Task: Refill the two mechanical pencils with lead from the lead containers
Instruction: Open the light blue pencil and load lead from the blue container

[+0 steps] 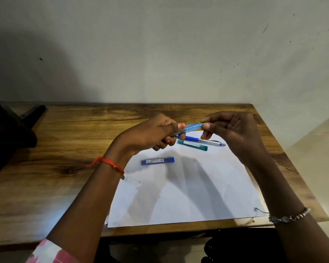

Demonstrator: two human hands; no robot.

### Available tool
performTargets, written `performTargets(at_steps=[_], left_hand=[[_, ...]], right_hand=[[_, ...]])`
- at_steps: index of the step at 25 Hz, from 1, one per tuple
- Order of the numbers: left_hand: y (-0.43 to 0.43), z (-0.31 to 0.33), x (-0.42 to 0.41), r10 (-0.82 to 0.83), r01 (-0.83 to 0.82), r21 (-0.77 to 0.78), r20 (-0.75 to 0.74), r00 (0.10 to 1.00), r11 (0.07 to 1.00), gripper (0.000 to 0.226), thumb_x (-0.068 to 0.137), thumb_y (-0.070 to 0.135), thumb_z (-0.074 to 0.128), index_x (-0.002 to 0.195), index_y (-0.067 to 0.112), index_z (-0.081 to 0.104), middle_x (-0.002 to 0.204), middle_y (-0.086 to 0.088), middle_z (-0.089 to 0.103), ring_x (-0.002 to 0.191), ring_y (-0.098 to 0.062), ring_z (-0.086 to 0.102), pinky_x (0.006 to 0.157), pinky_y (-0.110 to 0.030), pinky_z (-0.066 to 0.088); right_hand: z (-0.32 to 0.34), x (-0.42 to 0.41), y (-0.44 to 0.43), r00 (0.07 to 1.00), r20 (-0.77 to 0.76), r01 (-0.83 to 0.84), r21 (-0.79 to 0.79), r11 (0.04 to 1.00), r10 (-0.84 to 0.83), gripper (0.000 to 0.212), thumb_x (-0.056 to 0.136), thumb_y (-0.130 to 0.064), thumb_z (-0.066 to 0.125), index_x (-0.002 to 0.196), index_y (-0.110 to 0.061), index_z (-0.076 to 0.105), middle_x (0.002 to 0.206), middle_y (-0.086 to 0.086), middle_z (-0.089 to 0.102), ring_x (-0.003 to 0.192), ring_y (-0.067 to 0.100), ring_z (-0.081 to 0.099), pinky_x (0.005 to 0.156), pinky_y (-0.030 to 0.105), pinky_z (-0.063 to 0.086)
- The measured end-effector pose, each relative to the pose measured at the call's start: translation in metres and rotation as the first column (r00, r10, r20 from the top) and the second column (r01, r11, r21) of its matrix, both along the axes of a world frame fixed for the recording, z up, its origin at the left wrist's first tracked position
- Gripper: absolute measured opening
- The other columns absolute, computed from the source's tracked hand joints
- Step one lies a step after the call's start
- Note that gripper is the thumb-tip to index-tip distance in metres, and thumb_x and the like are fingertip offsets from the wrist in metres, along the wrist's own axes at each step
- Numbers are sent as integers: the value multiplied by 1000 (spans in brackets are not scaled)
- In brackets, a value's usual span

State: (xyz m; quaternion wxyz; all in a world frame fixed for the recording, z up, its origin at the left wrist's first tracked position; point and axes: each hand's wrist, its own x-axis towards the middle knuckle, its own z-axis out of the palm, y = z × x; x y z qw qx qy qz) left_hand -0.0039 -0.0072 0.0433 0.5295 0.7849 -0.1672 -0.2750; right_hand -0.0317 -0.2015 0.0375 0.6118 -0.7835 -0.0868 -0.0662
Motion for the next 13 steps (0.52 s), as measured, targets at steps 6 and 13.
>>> performTargets(at_steps=[6, 13], left_hand=[[5, -4, -3, -85, 78, -100, -68, 994, 992, 32, 97, 27, 37, 85, 10, 62, 57, 2, 58, 48, -10, 50, 47, -20, 46], [-8, -9, -6, 85, -111, -295, -99, 991, 949, 21, 95, 25, 43, 98, 14, 61, 61, 5, 62, 45, -8, 46, 42, -17, 38]], right_hand=[[-3, 2, 2, 997, -57, -44, 142, 989, 52, 12, 81, 5, 58, 81, -6, 65, 54, 2, 66, 51, 13, 60, 59, 20, 50], [-7, 4, 17, 981, -148, -64, 370, 927, 127, 20, 70, -16, 62, 86, -4, 66, 65, 4, 60, 54, 14, 49, 49, 21, 43]])
